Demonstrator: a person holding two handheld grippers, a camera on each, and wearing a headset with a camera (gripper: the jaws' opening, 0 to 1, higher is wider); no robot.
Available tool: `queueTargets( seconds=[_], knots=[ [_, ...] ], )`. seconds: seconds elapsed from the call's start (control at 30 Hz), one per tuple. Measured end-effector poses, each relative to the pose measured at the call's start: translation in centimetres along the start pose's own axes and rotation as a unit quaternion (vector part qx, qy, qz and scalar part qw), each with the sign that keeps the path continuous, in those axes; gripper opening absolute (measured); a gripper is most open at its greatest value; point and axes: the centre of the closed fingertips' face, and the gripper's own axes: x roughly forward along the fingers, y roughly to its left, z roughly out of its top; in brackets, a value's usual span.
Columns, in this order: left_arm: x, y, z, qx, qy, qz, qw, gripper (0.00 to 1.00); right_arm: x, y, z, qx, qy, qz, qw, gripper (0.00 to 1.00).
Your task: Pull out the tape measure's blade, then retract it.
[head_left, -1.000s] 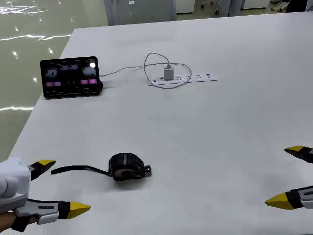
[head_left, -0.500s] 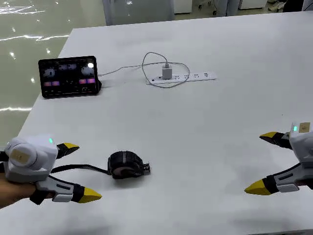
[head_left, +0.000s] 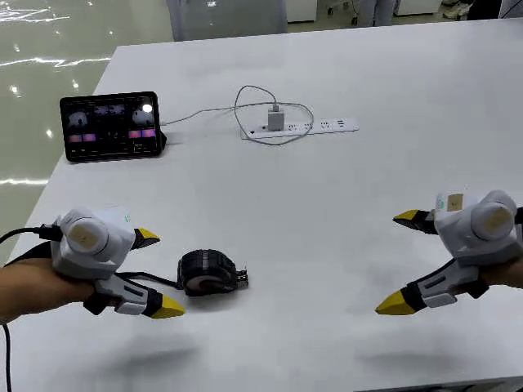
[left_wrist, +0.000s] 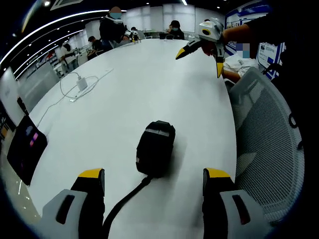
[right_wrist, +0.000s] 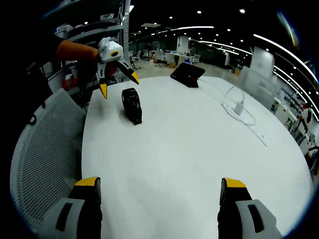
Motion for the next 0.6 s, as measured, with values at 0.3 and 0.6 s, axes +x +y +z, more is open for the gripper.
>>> queueTargets(
  seconds=[0.3, 0.6],
  knots=[
    [2.8, 0.2, 0.7, 0.011, 0.023, -0.006, 0.9997, 0.59, 3.3, 0.5, 1.9, -0.010, -0.019, 0.020, 0.9996, 0.96],
    [4.7, 0.8, 1.2, 0.083, 0.051, 0.013, 0.9952, 0.56, 6.1, 1.0, 3.7, -0.039, -0.020, 0.046, 0.9980, 0.89]
  ],
)
